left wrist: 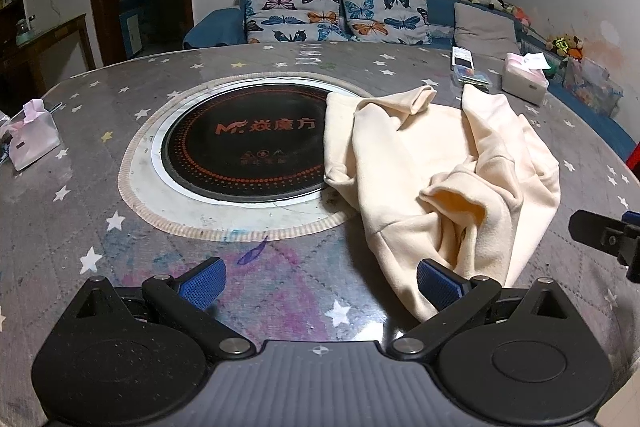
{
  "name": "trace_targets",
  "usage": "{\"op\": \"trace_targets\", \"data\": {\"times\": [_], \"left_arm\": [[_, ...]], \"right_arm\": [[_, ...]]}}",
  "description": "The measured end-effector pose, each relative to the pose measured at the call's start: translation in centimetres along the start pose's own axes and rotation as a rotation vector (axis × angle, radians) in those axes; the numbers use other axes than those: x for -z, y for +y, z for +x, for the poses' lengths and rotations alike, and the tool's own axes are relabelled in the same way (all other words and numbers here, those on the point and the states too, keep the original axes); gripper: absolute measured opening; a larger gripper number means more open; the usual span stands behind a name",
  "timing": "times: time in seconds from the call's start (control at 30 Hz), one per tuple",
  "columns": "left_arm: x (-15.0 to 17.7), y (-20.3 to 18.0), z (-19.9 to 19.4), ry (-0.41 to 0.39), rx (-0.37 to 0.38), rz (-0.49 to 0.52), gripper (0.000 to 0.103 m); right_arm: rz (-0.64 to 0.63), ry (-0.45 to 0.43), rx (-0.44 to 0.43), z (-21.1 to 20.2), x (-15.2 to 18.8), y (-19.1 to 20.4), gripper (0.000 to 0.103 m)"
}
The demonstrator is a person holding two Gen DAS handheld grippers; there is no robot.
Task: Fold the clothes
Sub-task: 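Move both grippers toward the crumpled cream sweatshirt on the table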
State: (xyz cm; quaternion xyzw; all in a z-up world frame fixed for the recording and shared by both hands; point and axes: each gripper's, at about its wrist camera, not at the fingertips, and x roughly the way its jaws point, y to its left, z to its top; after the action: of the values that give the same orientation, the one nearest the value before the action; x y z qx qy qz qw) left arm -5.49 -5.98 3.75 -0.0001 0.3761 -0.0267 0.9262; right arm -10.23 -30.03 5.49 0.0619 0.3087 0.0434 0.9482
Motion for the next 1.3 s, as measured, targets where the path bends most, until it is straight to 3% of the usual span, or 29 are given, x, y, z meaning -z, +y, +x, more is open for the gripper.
{"op": "trace_targets", "data": {"times": [0.93,1.3], "left_arm": [[0.2,-0.5,-0.1,0.031,0.005,0.029,0.103],[1.4,-1.5,-1.0,0.048,0.031,0.109,0.103]], "right_arm": [[-0.037,0.030,-0.028,0.2,0.5,0.8,0.103],[-0.030,0.030,-0.024,-0.5,1.4,0.8,0.103]]}}
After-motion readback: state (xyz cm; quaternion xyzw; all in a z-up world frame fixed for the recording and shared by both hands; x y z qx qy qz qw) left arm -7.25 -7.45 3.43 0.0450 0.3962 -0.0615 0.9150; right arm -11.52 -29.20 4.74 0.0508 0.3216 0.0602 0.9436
